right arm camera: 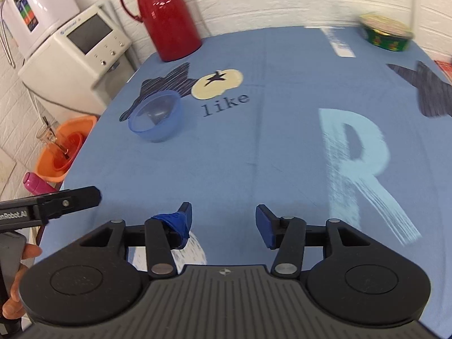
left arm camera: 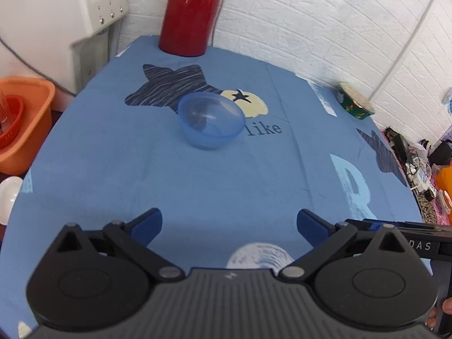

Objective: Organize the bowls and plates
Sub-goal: 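Move the right tool to the rim of the clear blue plastic bowl, then grasp the blue plastic bowl rim with the right tool and lift it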

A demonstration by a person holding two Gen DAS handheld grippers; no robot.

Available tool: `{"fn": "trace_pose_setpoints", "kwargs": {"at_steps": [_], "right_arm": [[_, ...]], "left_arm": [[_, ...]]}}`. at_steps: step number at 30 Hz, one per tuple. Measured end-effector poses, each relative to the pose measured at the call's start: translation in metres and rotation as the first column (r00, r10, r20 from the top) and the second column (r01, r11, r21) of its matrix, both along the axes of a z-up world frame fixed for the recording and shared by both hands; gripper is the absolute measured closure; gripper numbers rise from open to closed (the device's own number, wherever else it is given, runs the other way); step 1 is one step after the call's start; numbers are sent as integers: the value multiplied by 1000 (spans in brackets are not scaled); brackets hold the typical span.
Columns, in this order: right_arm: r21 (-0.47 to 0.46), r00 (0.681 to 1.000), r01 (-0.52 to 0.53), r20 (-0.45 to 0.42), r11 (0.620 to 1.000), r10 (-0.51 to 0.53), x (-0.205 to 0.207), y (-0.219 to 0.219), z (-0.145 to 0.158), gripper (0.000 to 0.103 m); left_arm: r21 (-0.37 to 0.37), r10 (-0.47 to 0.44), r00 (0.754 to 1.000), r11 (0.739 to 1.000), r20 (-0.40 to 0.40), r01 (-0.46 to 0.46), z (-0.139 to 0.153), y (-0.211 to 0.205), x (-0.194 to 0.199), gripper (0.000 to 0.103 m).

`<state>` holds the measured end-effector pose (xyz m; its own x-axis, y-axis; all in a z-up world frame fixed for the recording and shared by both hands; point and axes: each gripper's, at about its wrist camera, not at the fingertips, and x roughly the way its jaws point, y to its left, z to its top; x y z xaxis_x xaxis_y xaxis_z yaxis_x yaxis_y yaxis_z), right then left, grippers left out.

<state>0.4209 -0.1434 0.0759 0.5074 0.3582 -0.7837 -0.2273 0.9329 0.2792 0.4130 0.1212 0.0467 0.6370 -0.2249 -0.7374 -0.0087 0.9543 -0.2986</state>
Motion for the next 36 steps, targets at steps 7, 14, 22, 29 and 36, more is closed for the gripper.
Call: {"fn": "trace_pose_setpoints", "kwargs": {"at_steps": [7, 14, 22, 29, 36], "right_arm": [[29, 998, -58, -26, 998, 59, 62, 48, -5, 67], [46, 999, -47, -10, 998, 48, 127, 87, -9, 66], [-114, 994, -104, -29, 988, 101, 169, 125, -46, 65], [-158, 993, -117, -10, 980, 117, 172, 139, -48, 63], [45, 990, -134, -43, 990, 135, 165, 136, -50, 76]], "left_arm": [[-97, 110, 993, 989, -47, -114, -12, 52, 55, 3], [-138, 178, 979, 972, -101, -191, -23, 74, 118, 3], [-23, 238, 962, 970, -136, -243, -51, 75, 153, 3], [43, 252, 962, 967, -103, -249, -57, 74, 156, 4], [24, 151, 985, 988, -84, -150, -52, 65, 156, 86]]}}
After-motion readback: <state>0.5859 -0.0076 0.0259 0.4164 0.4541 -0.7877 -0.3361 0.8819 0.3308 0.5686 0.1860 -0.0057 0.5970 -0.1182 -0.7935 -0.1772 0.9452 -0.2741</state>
